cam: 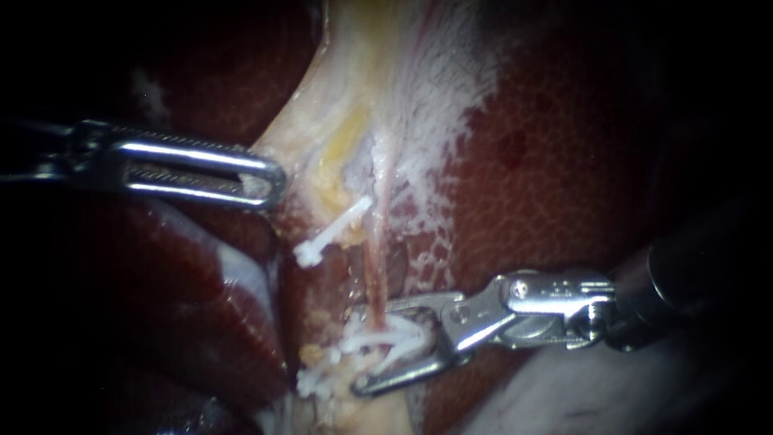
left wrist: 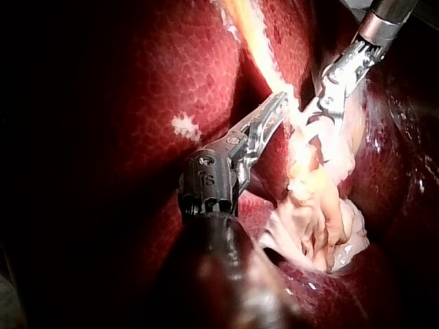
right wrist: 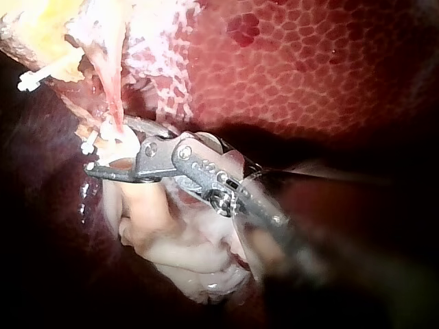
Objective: Clipping second clip right tube
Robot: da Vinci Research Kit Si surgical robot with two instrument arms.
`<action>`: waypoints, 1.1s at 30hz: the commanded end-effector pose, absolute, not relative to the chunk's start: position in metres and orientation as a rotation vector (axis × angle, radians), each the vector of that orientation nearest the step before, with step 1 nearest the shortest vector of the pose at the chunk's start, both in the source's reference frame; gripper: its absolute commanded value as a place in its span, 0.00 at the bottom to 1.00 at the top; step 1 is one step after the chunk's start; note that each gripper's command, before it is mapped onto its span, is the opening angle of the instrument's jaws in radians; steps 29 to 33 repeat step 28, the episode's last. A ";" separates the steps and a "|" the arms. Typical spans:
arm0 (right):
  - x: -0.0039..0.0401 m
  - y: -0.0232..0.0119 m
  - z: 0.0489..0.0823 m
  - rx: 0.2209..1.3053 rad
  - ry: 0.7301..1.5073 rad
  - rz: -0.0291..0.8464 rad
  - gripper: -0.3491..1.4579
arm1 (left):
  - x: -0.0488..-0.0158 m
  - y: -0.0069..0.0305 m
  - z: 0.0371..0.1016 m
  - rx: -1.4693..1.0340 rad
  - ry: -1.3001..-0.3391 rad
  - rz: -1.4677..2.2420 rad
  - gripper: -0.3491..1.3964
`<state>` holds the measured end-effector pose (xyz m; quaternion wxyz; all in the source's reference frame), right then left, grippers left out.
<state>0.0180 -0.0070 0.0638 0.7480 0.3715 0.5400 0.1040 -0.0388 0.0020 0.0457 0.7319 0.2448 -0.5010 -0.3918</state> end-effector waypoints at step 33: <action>0.0160 -0.0061 0.0648 0.733 1.156 0.356 0.00 | -0.0390 0.0021 0.0456 0.538 -1.102 -0.864 0.04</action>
